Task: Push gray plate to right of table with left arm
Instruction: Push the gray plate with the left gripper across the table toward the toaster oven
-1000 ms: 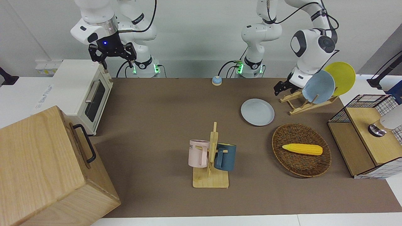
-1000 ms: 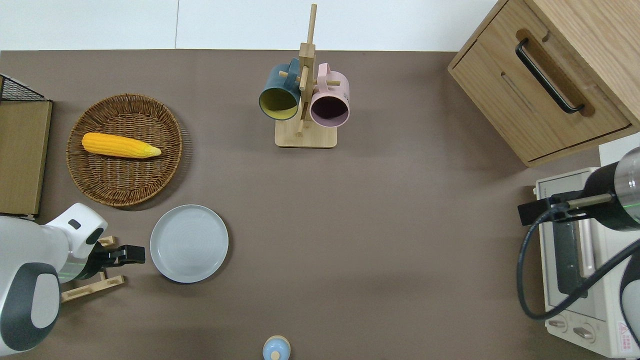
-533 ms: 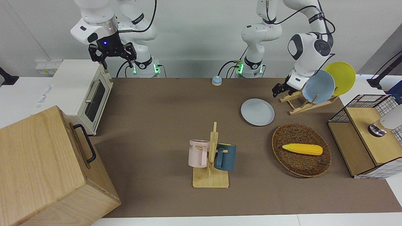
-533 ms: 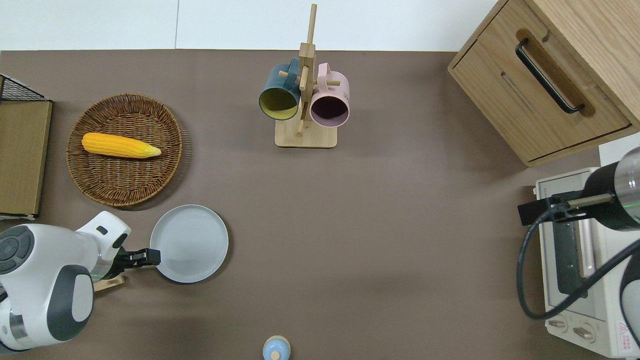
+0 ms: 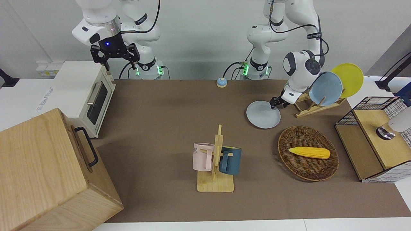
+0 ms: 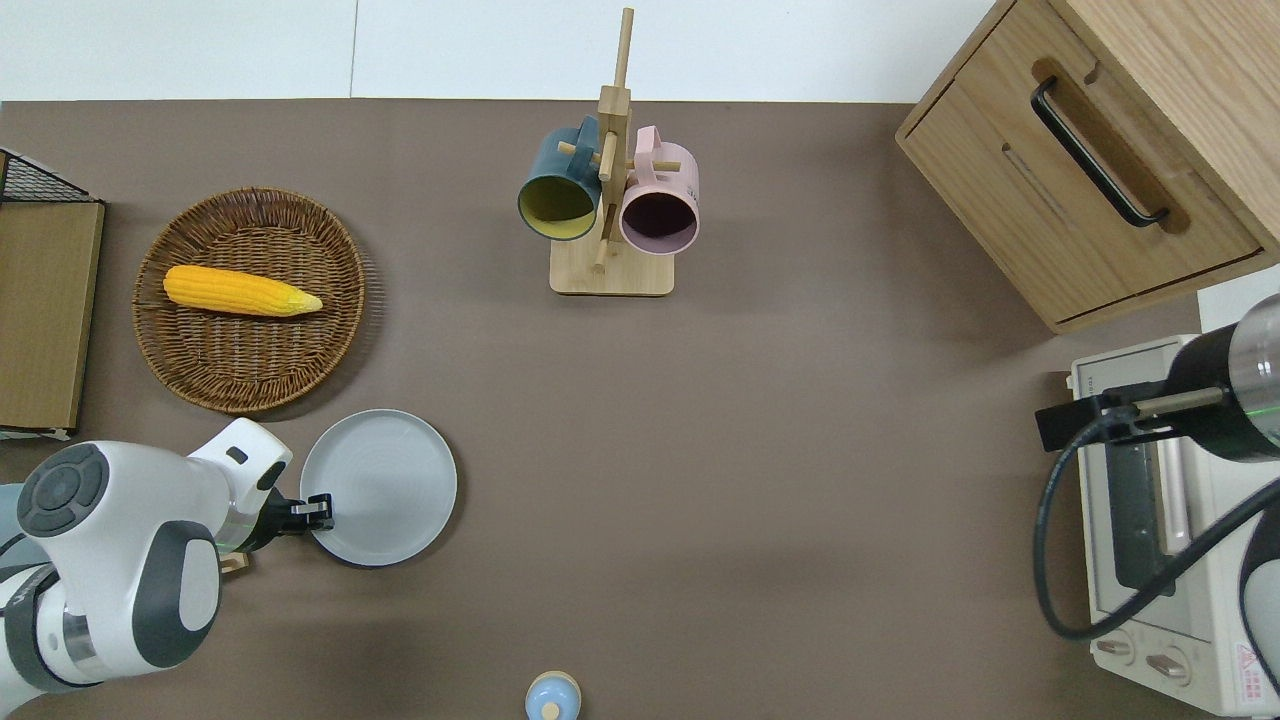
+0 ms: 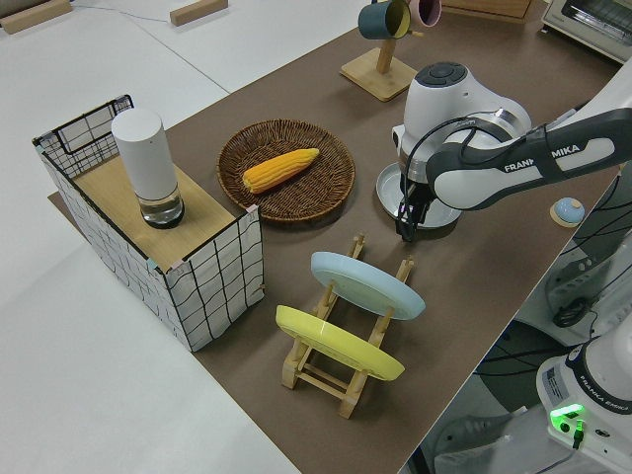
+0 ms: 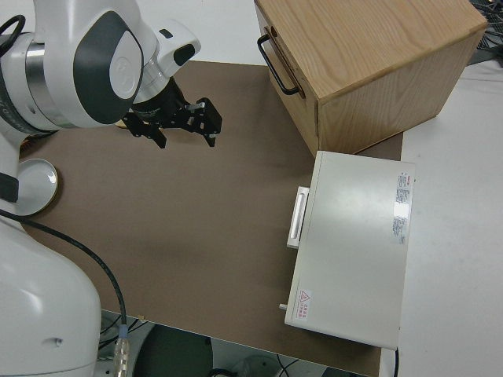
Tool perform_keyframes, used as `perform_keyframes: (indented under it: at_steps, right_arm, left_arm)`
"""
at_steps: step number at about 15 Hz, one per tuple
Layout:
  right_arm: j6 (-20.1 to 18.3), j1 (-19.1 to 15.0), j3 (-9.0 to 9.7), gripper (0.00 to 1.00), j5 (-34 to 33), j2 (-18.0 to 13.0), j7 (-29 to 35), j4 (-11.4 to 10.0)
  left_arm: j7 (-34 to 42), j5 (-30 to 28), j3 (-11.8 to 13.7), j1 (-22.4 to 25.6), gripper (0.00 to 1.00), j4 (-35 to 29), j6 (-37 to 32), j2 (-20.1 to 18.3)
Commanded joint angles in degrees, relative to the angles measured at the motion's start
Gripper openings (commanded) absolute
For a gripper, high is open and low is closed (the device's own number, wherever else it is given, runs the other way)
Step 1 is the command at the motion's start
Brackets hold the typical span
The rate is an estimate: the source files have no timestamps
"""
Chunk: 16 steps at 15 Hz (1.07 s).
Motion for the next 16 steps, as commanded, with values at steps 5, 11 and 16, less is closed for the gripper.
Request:
perform_keyframes:
  at_steps: [5, 11, 16]
  right_arm:
    - [-0.7, -0.5, 0.30, 0.996, 0.0, -0.6, -0.4, -0.2]
    - [-0.7, -0.5, 0.30, 0.996, 0.1, -0.6, -0.4, -0.2]
    - [-0.7, -0.5, 0.30, 0.996, 0.0, -0.6, -0.4, -0.2]
  left_arm:
    - [-0.1, -1.3, 0.2, -1.5, 0.00, 0.1, 1.7, 0.6]
    - [-7.2, -4.5, -0.2, -8.8, 0.00, 0.6, 1.7, 1.3]
    - [-20.9, -10.7, -0.2, -22.2, 0.00, 1.9, 5.6, 2.5]
